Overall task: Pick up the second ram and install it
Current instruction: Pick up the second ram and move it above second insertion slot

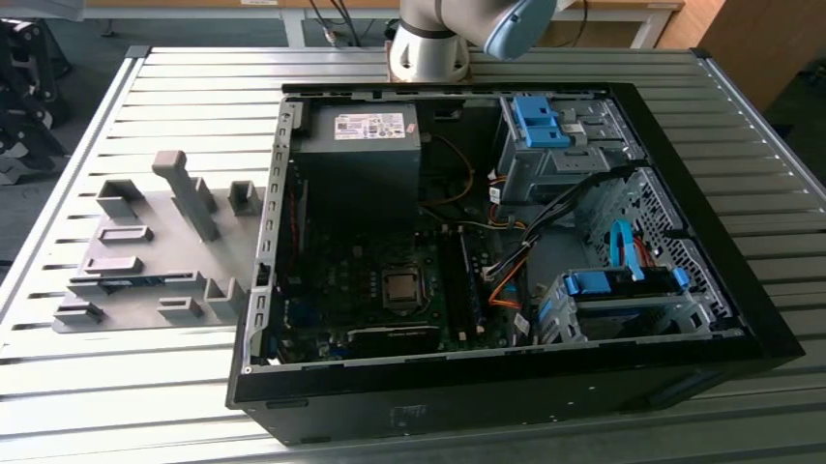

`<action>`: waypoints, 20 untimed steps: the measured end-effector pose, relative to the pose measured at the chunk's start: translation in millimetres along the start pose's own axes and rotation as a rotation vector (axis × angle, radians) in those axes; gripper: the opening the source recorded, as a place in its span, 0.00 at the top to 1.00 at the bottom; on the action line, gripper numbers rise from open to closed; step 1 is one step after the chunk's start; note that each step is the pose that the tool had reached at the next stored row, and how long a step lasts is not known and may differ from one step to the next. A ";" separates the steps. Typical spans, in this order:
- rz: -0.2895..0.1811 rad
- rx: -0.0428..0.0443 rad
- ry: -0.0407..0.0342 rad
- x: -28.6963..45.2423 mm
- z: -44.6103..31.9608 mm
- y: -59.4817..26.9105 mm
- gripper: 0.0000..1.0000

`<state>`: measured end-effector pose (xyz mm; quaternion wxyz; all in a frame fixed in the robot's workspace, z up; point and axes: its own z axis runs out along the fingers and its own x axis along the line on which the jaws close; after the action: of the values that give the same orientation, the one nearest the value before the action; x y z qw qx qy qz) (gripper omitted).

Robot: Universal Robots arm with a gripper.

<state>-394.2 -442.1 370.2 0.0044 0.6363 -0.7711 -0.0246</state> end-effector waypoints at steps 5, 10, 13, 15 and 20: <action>-0.019 -0.0009 0.0012 1.6 4.7 -0.6 0.73; -0.054 -0.0028 0.0027 2.9 10.2 -1.0 0.73; -0.056 -0.0030 0.0030 3.0 12.2 -1.1 0.73; -0.056 -0.0029 0.0030 3.1 13.2 -1.2 0.73; -0.056 -0.0029 0.0030 3.1 13.7 -1.2 0.72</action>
<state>-394.1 -444.9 356.4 0.0058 0.6578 -0.7528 -0.0249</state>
